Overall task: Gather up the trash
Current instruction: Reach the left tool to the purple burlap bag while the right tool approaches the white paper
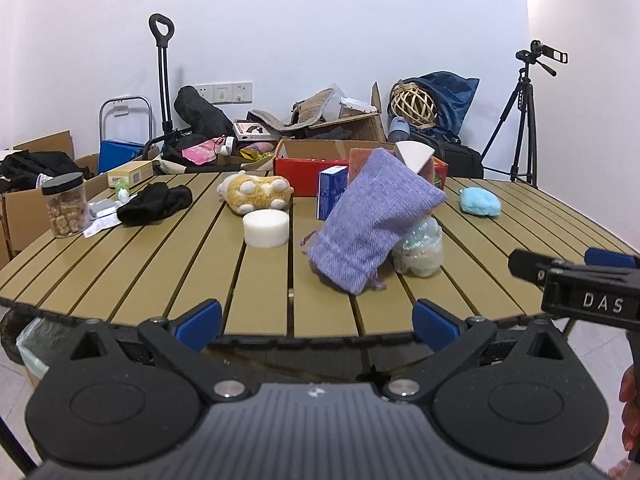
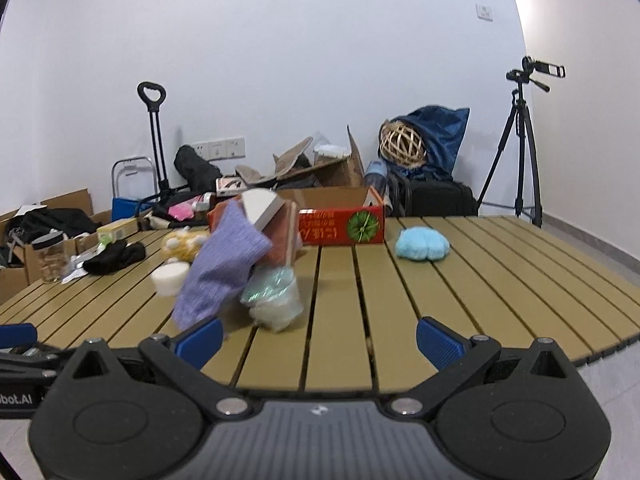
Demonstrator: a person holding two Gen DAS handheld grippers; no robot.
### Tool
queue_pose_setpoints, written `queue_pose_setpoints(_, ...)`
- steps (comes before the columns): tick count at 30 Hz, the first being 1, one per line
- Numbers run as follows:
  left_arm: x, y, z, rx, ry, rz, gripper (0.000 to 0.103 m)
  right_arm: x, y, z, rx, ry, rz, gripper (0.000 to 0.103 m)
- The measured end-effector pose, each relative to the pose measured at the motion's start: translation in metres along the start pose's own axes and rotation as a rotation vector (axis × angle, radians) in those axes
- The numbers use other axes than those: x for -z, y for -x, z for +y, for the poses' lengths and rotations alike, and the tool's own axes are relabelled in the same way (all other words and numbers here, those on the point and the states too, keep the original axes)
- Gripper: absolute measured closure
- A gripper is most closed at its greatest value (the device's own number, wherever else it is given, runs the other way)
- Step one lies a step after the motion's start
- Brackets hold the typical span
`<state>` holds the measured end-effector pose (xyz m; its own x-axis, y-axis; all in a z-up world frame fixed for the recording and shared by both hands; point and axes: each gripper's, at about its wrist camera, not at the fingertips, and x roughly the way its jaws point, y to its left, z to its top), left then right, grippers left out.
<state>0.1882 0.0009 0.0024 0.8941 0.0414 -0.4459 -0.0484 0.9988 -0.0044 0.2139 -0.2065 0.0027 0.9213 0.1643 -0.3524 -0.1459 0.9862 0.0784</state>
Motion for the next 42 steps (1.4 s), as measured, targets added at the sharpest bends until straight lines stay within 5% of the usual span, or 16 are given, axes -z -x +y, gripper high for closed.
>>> queue_pose_setpoints(14, -0.020, -0.087, -0.021, -0.052, -0.048, 0.008, 0.000, -0.007, -0.058, -0.018, 0.032, 0.066, -0.246, 0.000)
queue_pose_setpoints(27, -0.028, -0.142, -0.046, -0.066, -0.121, 0.019, 0.001, -0.017, -0.093, -0.027, -0.081, 0.050, -0.099, 0.000)
queue_pose_setpoints(29, -0.026, -0.146, -0.044, -0.055, -0.114, 0.024, 0.008, -0.015, -0.097, -0.028, -0.079, 0.039, -0.081, 0.000)
queue_pose_setpoints(36, -0.025, -0.149, -0.037, 0.012, -0.108, 0.036, 0.056, -0.008, -0.101, -0.029, -0.083, 0.022, -0.061, 0.000)
queue_pose_setpoints(42, -0.024, -0.136, -0.028, 0.007, -0.121, -0.005, 0.060, -0.004, -0.104, -0.020, -0.111, 0.035, -0.044, 0.000)
